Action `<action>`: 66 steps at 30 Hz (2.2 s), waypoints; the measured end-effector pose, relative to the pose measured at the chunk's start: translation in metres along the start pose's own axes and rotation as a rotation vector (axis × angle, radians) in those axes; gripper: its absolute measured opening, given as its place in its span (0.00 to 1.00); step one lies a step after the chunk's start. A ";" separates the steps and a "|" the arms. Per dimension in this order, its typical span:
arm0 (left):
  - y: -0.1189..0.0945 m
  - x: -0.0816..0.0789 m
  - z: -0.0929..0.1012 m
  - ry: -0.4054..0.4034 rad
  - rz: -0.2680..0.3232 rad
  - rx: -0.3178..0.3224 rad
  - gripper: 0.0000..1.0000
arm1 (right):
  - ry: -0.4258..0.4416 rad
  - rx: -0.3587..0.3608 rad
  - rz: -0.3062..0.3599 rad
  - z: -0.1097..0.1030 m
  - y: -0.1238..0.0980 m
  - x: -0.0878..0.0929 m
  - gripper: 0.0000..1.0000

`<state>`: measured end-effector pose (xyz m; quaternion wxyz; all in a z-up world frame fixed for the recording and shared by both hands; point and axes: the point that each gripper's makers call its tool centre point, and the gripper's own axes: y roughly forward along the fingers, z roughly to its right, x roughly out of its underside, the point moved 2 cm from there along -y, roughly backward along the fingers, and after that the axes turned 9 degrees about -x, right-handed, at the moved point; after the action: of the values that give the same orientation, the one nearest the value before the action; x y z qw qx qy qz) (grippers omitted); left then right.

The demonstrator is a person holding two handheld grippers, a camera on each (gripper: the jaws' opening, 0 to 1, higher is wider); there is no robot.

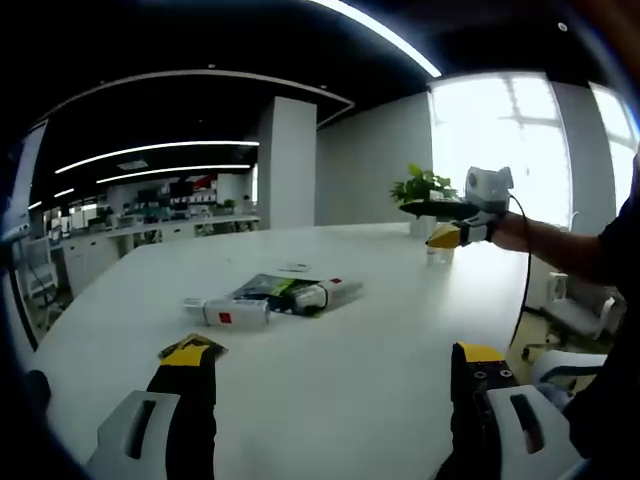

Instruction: Arrange the skincare products in the storage area until every visible bottle or jar stands upright without overlapping.

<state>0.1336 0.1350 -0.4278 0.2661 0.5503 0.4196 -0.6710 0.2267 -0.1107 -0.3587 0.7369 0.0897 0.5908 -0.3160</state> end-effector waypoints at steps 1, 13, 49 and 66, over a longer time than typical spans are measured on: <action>0.000 0.000 0.000 -0.001 0.000 0.000 1.00 | -0.012 -0.016 -0.007 -0.001 0.004 -0.003 0.92; -0.003 0.001 -0.002 0.000 -0.001 -0.004 1.00 | -0.106 -0.129 -0.085 0.001 0.040 -0.016 0.92; -0.011 0.004 -0.004 -0.021 -0.012 -0.016 1.00 | -0.185 -0.496 -0.359 -0.019 0.126 -0.005 0.68; -0.012 0.010 -0.003 -0.037 -0.017 -0.026 1.00 | -0.206 -0.672 -0.519 -0.040 0.156 0.011 0.64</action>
<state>0.1232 0.1446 -0.4346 0.2752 0.5309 0.4277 -0.6778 0.2845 0.0281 -0.4182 0.6765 -0.3384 0.5872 -0.2882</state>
